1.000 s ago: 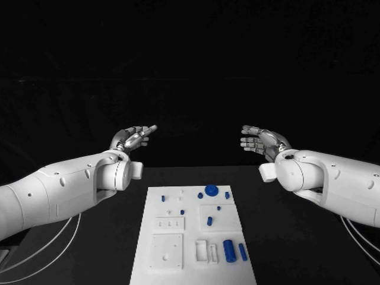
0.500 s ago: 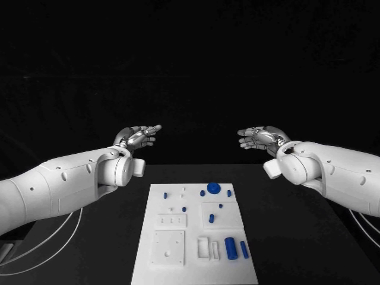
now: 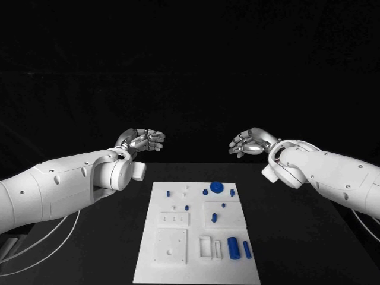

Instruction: Assemble the parts on the task board

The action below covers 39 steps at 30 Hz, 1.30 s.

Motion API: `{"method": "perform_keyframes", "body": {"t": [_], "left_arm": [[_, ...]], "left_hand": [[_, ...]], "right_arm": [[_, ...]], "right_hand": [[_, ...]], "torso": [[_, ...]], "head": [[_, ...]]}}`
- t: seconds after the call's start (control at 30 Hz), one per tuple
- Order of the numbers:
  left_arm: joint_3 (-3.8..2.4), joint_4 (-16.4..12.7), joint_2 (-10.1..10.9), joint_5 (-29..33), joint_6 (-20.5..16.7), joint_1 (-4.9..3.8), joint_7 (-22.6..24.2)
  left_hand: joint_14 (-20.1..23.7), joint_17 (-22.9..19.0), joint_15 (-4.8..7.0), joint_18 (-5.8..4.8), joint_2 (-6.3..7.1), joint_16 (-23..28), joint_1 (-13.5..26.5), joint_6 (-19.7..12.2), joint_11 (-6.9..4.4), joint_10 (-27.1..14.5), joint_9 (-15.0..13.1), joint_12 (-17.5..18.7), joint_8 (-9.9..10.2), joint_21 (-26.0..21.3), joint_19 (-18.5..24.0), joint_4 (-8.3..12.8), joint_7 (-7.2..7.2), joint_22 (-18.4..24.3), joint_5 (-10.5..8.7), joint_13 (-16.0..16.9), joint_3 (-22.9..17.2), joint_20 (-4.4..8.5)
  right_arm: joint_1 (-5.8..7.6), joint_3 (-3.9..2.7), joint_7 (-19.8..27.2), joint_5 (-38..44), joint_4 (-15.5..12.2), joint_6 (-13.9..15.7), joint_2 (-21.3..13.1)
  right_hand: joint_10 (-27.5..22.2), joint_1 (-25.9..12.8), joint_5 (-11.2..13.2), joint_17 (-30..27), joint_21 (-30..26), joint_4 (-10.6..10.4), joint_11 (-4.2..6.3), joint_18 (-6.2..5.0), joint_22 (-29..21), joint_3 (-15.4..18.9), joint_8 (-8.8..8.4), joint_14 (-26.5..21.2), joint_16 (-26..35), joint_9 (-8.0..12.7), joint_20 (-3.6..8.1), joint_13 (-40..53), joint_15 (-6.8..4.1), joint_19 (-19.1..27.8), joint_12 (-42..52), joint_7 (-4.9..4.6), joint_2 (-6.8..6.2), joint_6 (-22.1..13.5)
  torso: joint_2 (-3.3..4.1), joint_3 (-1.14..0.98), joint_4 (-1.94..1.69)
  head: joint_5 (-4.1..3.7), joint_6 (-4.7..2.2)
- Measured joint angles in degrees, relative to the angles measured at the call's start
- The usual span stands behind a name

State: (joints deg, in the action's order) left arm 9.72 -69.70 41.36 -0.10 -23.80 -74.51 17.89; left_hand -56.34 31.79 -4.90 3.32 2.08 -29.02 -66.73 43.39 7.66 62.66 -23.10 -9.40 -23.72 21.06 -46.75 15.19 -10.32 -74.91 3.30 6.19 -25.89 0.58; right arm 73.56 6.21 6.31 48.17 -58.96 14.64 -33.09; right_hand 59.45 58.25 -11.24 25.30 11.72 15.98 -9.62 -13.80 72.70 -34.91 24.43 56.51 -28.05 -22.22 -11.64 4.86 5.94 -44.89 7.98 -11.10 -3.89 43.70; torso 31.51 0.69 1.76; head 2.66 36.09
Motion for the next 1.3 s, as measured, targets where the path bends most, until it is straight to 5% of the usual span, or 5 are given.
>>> {"method": "perform_keyframes", "body": {"t": [0.07, 0.13, 0.27, 0.7, 1.3], "left_arm": [[0.0, -0.8, 0.5, -0.2, 0.2, 0.0, 0.1], [0.0, -2.1, 0.8, -0.3, 0.5, 0.0, 0.2], [0.0, -5.6, 1.8, -0.5, 1.2, 0.0, 0.2], [-0.43, -12.7, 5.5, -2.1, 2.0, -0.74, 0.2], [-0.45, -14.6, 6.2, -4.1, 2.7, -1.05, 0.1]], "left_hand": [[0.0, 0.1, 0.0, -0.19, 0.24, 0.0, 0.2, 0.2, 0.0, 0.0, 0.0, 0.1, 0.0, 0.0, 0.2, 0.2, -0.2, 0.0, 0.0, 0.0, -0.2, 0.16], [0.0, 0.2, 0.0, -0.23, 0.69, 0.0, 0.4, 0.4, -0.11, 0.1, 0.0, 0.1, 0.0, 0.2, 0.2, 0.4, -0.02, 0.0, 0.0, 0.0, -0.4, 0.16], [-0.3, 0.6, 0.29, -0.25, 1.5, 0.3, 1.1, 0.4, -0.09, 0.3, 0.2, 0.9, 0.7, 0.8, 0.2, 0.4, 0.01, 0.0, 0.0, -0.3, -0.4, 0.16], [-0.2, 1.3, -0.23, -0.47, 2.69, 1.2, 2.3, 0.1, 0.23, 0.2, 0.4, 2.5, 1.7, 1.3, 1.1, 0.5, -0.31, 0.0, 0.0, -0.7, -0.5, 0.1], [1.3, 1.5, -0.84, -0.36, 3.06, 2.9, 3.7, -0.2, 0.1, 2.8, 0.4, 2.3, 2.2, 1.3, 3.0, 0.3, -0.61, 0.0, 0.0, -0.3, -1.1, -0.64]], "right_arm": [[-0.15, 0.0, 0.0, 3.5, 0.0, 0.0, 0.4], [-0.27, 0.0, -0.1, 7.5, -0.1, 0.1, 0.6], [-0.5, -0.01, -0.5, 14.3, 0.3, 0.1, 1.3], [-1.75, -0.06, -3.5, 31.4, 2.4, 0.1, 4.8], [-4.06, -0.02, -5.8, 40.4, 3.3, 0.9, 6.4]], "right_hand": [[1.4, 1.0, 0.4, 1.4, 1.5, 0.2, 0.61, 0.0, -0.2, -0.5, 0.0, 3.3, -1.6, -0.1, 1.18, 0.0, -1.29, -3.9, 0.0, 0.14, -0.29, 1.2], [5.3, 4.3, 2.6, 7.3, 7.6, 0.4, 2.72, -0.06, -0.1, -3.0, 0.17, 14.9, -8.8, -0.3, 5.61, -0.3, -5.03, -17.6, 0.0, 0.97, -2.33, 4.4], [6.8, 5.6, 3.0, 16.1, 16.4, 0.6, 3.93, 0.13, 2.2, -3.0, -0.72, 22.0, -21.5, -0.2, 10.91, -0.6, -6.85, -28.6, -1.2, 1.44, -3.65, 5.7], [6.6, 6.1, 3.3, 22.5, 27.5, 0.6, 3.41, 1.06, 2.2, -3.0, -2.49, 20.4, -33.9, 0.1, 11.89, -0.8, -6.23, -29.5, -3.8, 1.47, -4.18, 5.7], [6.4, 5.6, 3.5, 22.3, 28.7, 0.4, 3.17, 1.46, 2.2, -2.9, -2.82, 20.3, -35.2, 0.1, 12.2, -0.9, -6.12, -29.4, -4.1, 1.47, -5.1, 5.7]], "torso": [[0.31, 0.06, -0.21], [0.65, 0.14, -0.46], [1.83, 0.47, -1.27], [5.57, 1.9, -4.21], [9.07, 3.01, -5.14]], "head": [[0.0, 0.01], [-0.14, -0.04], [-0.53, -0.44], [-1.58, -1.3], [-2.96, -2.24]]}}
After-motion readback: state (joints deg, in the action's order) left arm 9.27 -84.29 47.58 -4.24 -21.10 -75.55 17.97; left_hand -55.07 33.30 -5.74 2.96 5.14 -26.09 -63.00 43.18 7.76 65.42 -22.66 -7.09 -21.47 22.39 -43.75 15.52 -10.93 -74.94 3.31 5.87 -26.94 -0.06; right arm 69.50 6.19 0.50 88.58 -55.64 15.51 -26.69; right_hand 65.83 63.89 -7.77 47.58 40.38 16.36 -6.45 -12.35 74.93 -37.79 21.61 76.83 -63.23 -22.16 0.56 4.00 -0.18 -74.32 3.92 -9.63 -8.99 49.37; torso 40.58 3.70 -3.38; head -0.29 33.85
